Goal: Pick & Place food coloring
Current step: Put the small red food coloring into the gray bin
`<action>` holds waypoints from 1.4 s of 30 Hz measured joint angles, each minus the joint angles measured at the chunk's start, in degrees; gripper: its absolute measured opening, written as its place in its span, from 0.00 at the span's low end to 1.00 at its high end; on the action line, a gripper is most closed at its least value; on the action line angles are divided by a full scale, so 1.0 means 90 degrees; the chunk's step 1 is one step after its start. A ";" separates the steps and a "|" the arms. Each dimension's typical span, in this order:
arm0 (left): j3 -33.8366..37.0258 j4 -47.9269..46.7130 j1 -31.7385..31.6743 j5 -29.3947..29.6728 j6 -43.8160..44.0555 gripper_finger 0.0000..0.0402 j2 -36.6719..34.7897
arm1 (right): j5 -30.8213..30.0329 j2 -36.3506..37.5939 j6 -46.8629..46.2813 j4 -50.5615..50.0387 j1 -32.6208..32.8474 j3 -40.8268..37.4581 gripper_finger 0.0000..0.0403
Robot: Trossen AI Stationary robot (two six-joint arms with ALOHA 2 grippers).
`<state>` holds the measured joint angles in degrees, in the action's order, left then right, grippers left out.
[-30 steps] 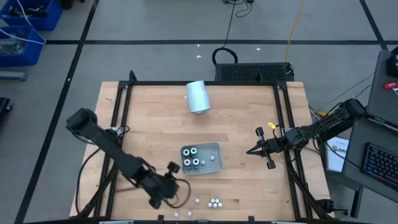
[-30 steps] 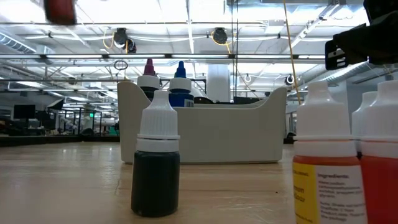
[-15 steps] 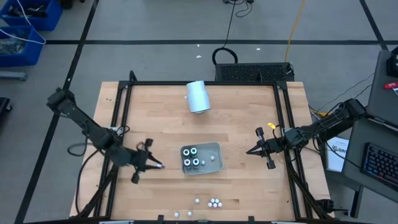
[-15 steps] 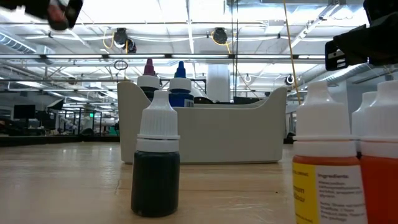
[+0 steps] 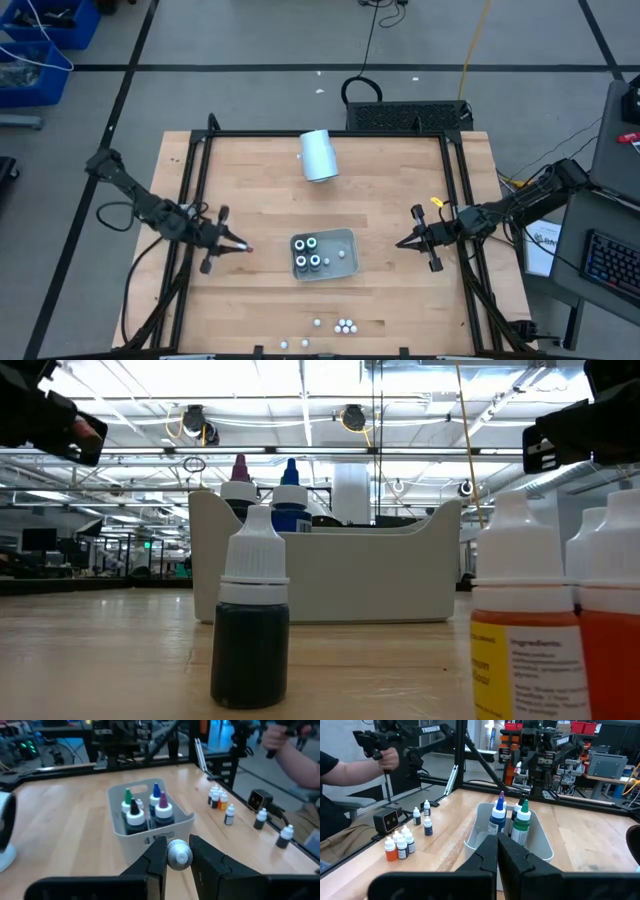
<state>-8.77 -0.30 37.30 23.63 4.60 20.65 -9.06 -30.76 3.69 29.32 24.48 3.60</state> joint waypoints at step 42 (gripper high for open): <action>-0.4097 0.0945 -0.1199 0.0239 0.0200 0.17 0.5683 | -0.0010 -0.0002 -0.0117 -0.0051 -0.0001 0.0002 0.00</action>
<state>-45.64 8.21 26.51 25.79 6.40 71.80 -9.15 -30.79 2.63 28.86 24.47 3.62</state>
